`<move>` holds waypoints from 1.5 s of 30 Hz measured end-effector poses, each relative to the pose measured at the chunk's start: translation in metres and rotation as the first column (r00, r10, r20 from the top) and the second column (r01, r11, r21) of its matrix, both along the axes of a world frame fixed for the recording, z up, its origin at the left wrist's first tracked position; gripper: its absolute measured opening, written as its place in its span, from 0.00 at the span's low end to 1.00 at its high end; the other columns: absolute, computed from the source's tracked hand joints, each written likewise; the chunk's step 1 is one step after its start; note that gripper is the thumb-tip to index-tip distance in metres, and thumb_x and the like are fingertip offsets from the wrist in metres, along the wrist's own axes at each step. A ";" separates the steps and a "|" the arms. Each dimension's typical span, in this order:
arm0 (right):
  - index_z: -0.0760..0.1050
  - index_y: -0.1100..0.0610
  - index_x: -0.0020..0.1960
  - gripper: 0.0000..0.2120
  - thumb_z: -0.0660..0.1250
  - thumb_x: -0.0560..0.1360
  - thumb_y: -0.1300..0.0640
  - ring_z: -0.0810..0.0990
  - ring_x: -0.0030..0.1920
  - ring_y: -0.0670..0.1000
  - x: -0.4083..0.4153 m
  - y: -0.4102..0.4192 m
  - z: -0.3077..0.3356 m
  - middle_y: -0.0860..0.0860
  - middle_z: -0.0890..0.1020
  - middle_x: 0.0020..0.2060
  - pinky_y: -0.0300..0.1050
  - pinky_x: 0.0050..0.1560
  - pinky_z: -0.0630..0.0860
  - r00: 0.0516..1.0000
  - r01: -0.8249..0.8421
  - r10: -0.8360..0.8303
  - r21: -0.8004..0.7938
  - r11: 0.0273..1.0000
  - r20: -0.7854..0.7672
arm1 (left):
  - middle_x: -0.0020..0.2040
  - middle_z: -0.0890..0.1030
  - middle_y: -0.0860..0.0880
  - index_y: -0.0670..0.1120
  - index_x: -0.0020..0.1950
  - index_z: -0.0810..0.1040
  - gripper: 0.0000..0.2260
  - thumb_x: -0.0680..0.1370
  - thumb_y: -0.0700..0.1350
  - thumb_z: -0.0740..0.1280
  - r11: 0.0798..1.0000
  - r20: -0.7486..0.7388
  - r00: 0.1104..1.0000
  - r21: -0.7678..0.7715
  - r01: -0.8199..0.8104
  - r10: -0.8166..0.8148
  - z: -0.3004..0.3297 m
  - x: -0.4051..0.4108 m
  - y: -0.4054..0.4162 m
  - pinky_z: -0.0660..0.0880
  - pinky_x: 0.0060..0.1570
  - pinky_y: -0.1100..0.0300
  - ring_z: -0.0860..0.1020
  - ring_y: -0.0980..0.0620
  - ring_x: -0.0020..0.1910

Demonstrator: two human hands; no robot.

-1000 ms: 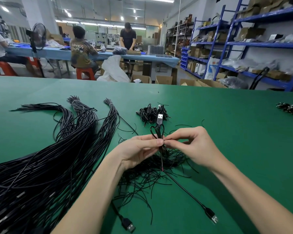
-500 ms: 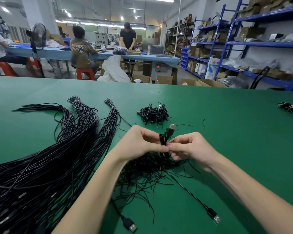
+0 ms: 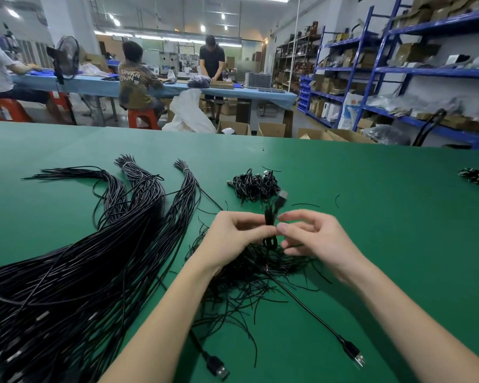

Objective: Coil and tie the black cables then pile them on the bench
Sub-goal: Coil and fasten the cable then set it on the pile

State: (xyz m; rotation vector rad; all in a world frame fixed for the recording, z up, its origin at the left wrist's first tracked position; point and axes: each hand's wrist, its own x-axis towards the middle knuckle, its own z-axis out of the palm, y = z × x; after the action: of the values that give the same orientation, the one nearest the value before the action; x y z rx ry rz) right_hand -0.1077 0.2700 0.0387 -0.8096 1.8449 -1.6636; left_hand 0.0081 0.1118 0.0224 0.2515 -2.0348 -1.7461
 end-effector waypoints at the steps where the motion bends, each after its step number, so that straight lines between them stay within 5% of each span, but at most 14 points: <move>1: 0.85 0.55 0.49 0.05 0.77 0.74 0.59 0.86 0.38 0.53 0.001 -0.001 0.001 0.54 0.88 0.40 0.44 0.41 0.84 0.987 0.031 -0.032 -0.006 1.000 -0.157 | 0.46 0.87 0.50 0.51 0.49 0.88 0.07 0.72 0.43 0.78 0.994 0.015 1.000 0.109 0.014 -0.016 0.000 0.000 -0.001 0.77 0.47 0.66 0.84 0.57 0.44; 4: 0.86 0.49 0.43 0.02 0.77 0.74 0.54 0.86 0.34 0.48 0.005 0.001 0.004 0.44 0.86 0.34 0.38 0.43 0.82 0.834 0.102 -0.093 -0.013 0.995 -0.544 | 0.50 0.87 0.48 0.51 0.49 0.88 0.11 0.67 0.46 0.81 0.951 0.042 0.996 0.303 0.065 -0.081 0.000 0.000 -0.002 0.78 0.46 0.67 0.84 0.56 0.48; 9: 0.86 0.45 0.40 0.04 0.78 0.73 0.48 0.80 0.30 0.43 0.011 -0.002 0.012 0.36 0.83 0.31 0.31 0.35 0.73 0.739 0.237 -0.168 0.019 0.971 -0.652 | 0.43 0.87 0.50 0.49 0.46 0.88 0.11 0.65 0.45 0.82 0.940 0.000 0.998 0.336 0.066 -0.070 0.000 -0.002 -0.004 0.76 0.43 0.68 0.83 0.58 0.41; 11: 0.87 0.50 0.41 0.04 0.77 0.74 0.52 0.77 0.28 0.42 0.009 -0.005 0.013 0.42 0.83 0.29 0.30 0.30 0.70 0.880 0.182 -0.113 0.109 0.977 -0.460 | 0.42 0.87 0.50 0.49 0.46 0.89 0.11 0.65 0.45 0.82 0.953 -0.032 0.998 0.294 0.069 -0.062 -0.001 -0.001 -0.002 0.76 0.42 0.68 0.82 0.58 0.39; 13: 0.86 0.59 0.42 0.03 0.76 0.74 0.61 0.76 0.28 0.43 0.006 -0.006 0.016 0.49 0.82 0.32 0.32 0.27 0.72 0.999 0.042 -0.044 0.129 0.991 0.018 | 0.46 0.87 0.47 0.48 0.47 0.89 0.12 0.64 0.45 0.81 0.974 -0.040 0.998 0.221 0.057 -0.049 -0.001 0.001 -0.001 0.77 0.46 0.68 0.84 0.56 0.44; 15: 0.85 0.63 0.38 0.02 0.74 0.69 0.66 0.75 0.27 0.44 0.006 -0.006 0.014 0.54 0.80 0.33 0.31 0.25 0.73 0.820 -0.086 0.047 0.041 0.995 0.570 | 0.47 0.87 0.46 0.48 0.47 0.89 0.10 0.66 0.43 0.81 0.986 -0.044 0.998 0.157 0.050 -0.043 0.001 0.002 -0.002 0.77 0.48 0.68 0.85 0.55 0.47; 17: 0.83 0.64 0.37 0.01 0.74 0.66 0.66 0.76 0.27 0.45 0.006 -0.004 0.009 0.55 0.79 0.35 0.32 0.25 0.75 0.636 -0.140 0.147 -0.074 0.987 0.757 | 0.47 0.87 0.46 0.48 0.46 0.89 0.09 0.66 0.42 0.80 0.984 -0.035 0.997 0.167 0.067 -0.062 0.005 0.002 -0.003 0.77 0.47 0.68 0.85 0.55 0.46; 19: 0.85 0.61 0.40 0.03 0.75 0.69 0.61 0.79 0.30 0.45 0.003 -0.003 0.007 0.54 0.82 0.37 0.33 0.27 0.77 0.739 -0.187 0.198 -0.086 0.979 0.644 | 0.46 0.87 0.46 0.47 0.45 0.89 0.10 0.65 0.44 0.80 0.961 -0.015 0.997 0.265 0.079 -0.078 0.007 0.002 -0.002 0.77 0.44 0.67 0.84 0.55 0.44; 22: 0.85 0.55 0.51 0.05 0.74 0.75 0.57 0.83 0.35 0.46 -0.003 -0.003 0.006 0.50 0.87 0.45 0.36 0.32 0.78 0.982 -0.141 0.140 -0.002 0.990 0.125 | 0.40 0.86 0.50 0.44 0.49 0.87 0.13 0.66 0.45 0.78 0.901 0.017 0.995 0.425 0.082 -0.098 0.004 0.001 -0.004 0.78 0.45 0.64 0.83 0.56 0.42; 25: 0.85 0.50 0.51 0.06 0.76 0.75 0.57 0.87 0.38 0.50 -0.003 -0.002 0.004 0.47 0.88 0.47 0.39 0.36 0.80 0.948 -0.091 0.095 0.028 0.995 -0.303 | 0.36 0.85 0.51 0.40 0.54 0.84 0.17 0.67 0.43 0.77 0.851 0.024 0.993 0.518 0.085 -0.113 0.002 0.003 -0.009 0.78 0.43 0.65 0.81 0.58 0.36; 28: 0.86 0.44 0.46 0.04 0.79 0.72 0.51 0.87 0.36 0.50 -0.001 -0.006 0.003 0.43 0.88 0.42 0.39 0.35 0.79 0.862 -0.052 0.032 -0.025 0.998 -0.505 | 0.40 0.85 0.48 0.42 0.51 0.86 0.14 0.66 0.43 0.78 0.832 0.027 0.991 0.547 0.095 -0.131 0.004 0.003 -0.011 0.78 0.39 0.66 0.79 0.58 0.35; 38: 0.86 0.44 0.43 0.05 0.78 0.73 0.54 0.85 0.33 0.49 0.001 -0.024 0.003 0.41 0.87 0.39 0.34 0.35 0.76 0.781 -0.021 -0.054 -0.112 0.993 -0.623 | 0.49 0.87 0.45 0.43 0.49 0.88 0.10 0.68 0.39 0.75 0.833 -0.029 0.990 0.538 0.132 -0.138 0.005 0.003 -0.019 0.78 0.49 0.68 0.84 0.55 0.47; 42: 0.86 0.45 0.45 0.06 0.78 0.73 0.56 0.85 0.34 0.46 0.000 -0.027 -0.002 0.37 0.86 0.40 0.29 0.35 0.73 0.727 0.011 -0.113 -0.153 0.988 -0.677 | 0.56 0.85 0.47 0.44 0.59 0.84 0.19 0.68 0.41 0.76 0.890 0.030 0.992 0.445 0.100 -0.126 0.007 0.007 -0.023 0.78 0.51 0.63 0.83 0.56 0.54; 45: 0.85 0.46 0.45 0.06 0.77 0.73 0.57 0.84 0.35 0.44 -0.001 -0.029 -0.007 0.36 0.85 0.41 0.28 0.35 0.71 0.648 0.035 -0.157 -0.177 0.984 -0.745 | 0.49 0.86 0.47 0.44 0.59 0.82 0.17 0.71 0.38 0.76 0.887 0.051 0.996 0.459 0.045 -0.077 0.007 0.005 -0.023 0.78 0.46 0.64 0.83 0.57 0.44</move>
State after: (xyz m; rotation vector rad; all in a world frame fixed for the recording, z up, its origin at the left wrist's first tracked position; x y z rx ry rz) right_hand -0.1084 0.2406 0.0316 -1.7131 2.3410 -1.6663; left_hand 0.0131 0.0884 0.0291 0.3990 -1.6575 -2.2730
